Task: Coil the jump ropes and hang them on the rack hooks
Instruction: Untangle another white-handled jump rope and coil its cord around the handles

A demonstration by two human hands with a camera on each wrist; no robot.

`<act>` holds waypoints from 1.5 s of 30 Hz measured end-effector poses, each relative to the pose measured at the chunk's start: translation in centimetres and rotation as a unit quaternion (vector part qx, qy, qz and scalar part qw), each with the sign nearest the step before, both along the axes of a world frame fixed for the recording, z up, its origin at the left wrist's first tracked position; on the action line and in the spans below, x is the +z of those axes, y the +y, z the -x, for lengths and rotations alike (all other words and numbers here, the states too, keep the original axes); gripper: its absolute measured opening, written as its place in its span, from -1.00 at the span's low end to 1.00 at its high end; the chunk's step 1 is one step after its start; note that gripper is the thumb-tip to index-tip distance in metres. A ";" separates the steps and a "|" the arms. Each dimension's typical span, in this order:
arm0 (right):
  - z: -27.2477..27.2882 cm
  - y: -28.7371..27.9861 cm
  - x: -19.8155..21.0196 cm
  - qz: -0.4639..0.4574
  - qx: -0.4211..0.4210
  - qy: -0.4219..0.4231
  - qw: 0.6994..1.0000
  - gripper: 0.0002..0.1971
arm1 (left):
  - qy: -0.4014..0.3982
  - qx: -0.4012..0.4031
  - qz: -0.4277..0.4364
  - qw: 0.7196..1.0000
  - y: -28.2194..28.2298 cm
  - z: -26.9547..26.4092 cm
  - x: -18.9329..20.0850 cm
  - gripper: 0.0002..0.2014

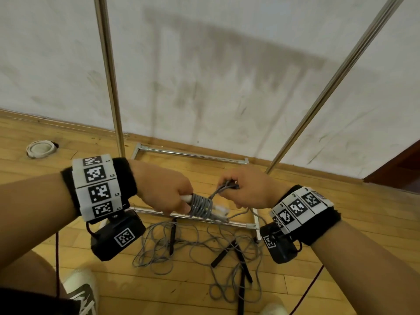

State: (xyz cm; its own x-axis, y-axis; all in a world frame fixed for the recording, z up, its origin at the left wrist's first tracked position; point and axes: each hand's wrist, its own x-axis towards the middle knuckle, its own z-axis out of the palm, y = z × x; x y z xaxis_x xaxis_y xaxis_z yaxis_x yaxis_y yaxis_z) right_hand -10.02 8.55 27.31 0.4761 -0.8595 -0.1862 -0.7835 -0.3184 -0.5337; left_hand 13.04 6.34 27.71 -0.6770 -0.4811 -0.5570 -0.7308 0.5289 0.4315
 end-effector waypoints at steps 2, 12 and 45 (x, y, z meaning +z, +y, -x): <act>0.2 -0.3 0.5 -0.002 -0.018 -0.011 1.000 -0.93 | 0.004 0.023 0.045 0.999 -0.6 -0.1 -0.2 -0.79; -1.4 -0.8 0.0 -0.019 -0.172 -0.214 0.961 -0.75 | 0.161 0.193 0.177 0.952 -2.5 -0.4 0.1 -0.71; -2.5 0.7 0.9 -0.107 -0.227 -0.340 0.906 -0.90 | 0.280 0.326 0.153 0.890 -4.2 -2.1 1.1 -0.79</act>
